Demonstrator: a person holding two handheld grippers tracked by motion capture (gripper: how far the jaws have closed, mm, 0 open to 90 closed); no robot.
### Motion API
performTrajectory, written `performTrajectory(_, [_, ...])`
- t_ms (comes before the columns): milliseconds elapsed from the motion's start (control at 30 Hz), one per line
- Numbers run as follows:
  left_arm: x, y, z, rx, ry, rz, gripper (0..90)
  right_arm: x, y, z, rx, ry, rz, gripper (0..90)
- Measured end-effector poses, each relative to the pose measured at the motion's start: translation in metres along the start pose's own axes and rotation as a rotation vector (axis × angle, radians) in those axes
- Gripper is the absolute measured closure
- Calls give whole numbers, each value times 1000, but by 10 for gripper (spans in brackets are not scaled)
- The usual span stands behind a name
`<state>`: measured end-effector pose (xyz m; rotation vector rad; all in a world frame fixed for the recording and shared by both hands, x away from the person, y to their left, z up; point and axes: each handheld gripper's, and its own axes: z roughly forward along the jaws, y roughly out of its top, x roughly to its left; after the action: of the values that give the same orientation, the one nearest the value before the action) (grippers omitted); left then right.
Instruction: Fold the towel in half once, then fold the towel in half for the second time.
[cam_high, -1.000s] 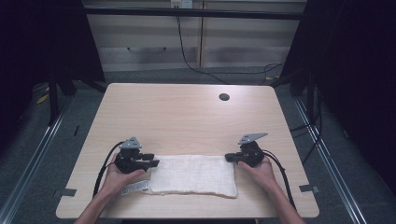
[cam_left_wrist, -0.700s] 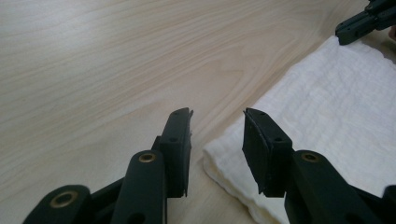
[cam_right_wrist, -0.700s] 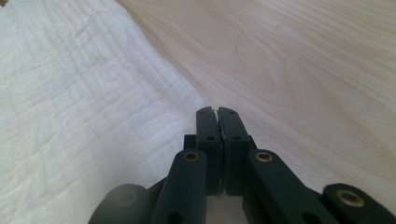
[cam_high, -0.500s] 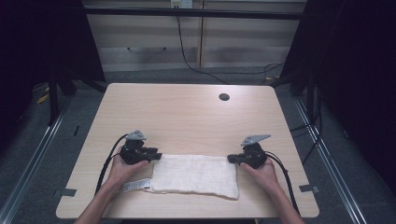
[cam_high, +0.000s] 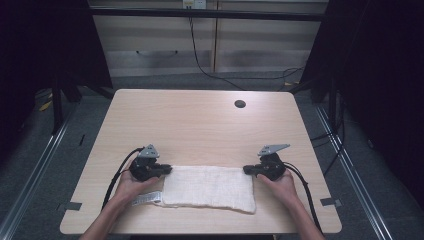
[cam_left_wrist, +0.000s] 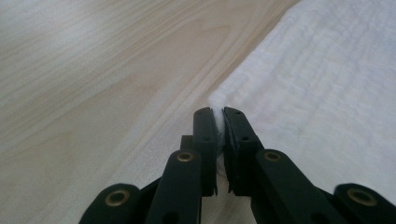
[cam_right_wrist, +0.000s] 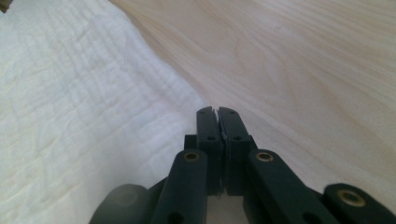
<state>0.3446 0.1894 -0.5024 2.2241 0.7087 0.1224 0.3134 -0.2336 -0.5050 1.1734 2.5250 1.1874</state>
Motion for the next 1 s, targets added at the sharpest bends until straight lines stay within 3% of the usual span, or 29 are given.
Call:
performTrajectory(167, [4, -2, 0, -18, -24, -48, 863, 1, 1, 0, 7, -10, -3, 887])
performTrajectory(500, [9, -1, -3, -70, -76, -87, 865, 1, 4, 4, -1, 13, 5, 888])
performTrajectory(667, [10, 1, -11, -109, -75, -104, 866, 4, 9, -2, -42, 18, 6, 888])
performTrajectory(1000, [9, 3, -14, -128, -71, -113, 867, -2, 14, -18, -133, 5, 10, 888])
